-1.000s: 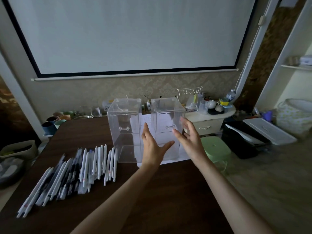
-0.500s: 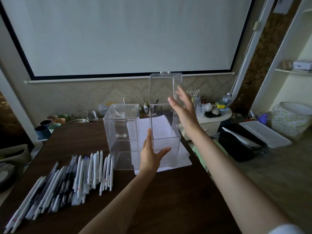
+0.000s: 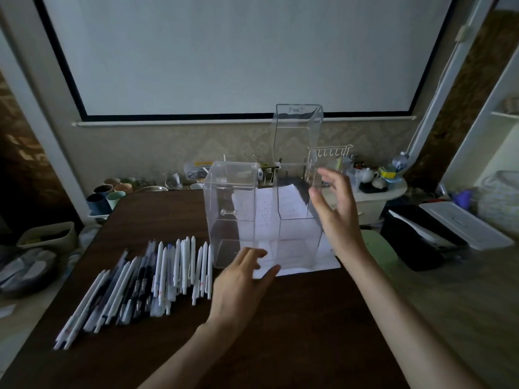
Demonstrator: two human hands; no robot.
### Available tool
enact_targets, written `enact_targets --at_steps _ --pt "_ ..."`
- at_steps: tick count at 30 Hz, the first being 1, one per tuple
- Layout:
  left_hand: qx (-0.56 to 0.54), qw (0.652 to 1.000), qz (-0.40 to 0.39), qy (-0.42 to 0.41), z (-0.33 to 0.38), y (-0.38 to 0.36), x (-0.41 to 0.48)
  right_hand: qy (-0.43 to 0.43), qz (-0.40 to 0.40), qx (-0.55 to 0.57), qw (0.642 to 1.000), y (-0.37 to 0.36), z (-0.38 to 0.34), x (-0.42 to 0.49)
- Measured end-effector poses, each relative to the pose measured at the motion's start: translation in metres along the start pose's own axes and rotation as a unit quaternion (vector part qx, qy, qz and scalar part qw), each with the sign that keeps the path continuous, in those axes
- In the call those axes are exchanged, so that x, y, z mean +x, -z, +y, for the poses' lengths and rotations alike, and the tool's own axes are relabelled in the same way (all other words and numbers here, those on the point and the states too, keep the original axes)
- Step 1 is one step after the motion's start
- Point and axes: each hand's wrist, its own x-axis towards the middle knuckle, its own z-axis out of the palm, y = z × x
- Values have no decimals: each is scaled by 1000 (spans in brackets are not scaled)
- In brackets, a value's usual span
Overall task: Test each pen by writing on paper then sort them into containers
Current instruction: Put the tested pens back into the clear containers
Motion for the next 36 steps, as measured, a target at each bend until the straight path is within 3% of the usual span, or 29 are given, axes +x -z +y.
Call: enact_targets --at_steps 4,6,12,14,22,27,32,36 --pt "-93 987 99 91 -35 42 2 -22 -85 31 996 -34 -15 -29" --pt "-117 980 131 97 -46 53 18 -35 -111 27 993 -54 -19 -36" --pt "-147 983 -21 112 -81 40 64 -106 -150 10 983 -88 -27 -51" --pt "-218 965 -57 134 -85 31 70 -120 -152 8 981 -94 -30 -54" --pt "-247 957 -41 147 -83 22 69 -159 -122 62 978 -93 -45 -58" --pt "-224 961 -43 159 -77 27 69 -116 -89 138 980 -86 -74 -24" --pt "-195 967 -23 164 -63 31 65 -84 -54 96 990 -96 -71 32" --pt "-216 962 -34 165 -66 30 62 -98 -97 50 989 -100 -58 61"
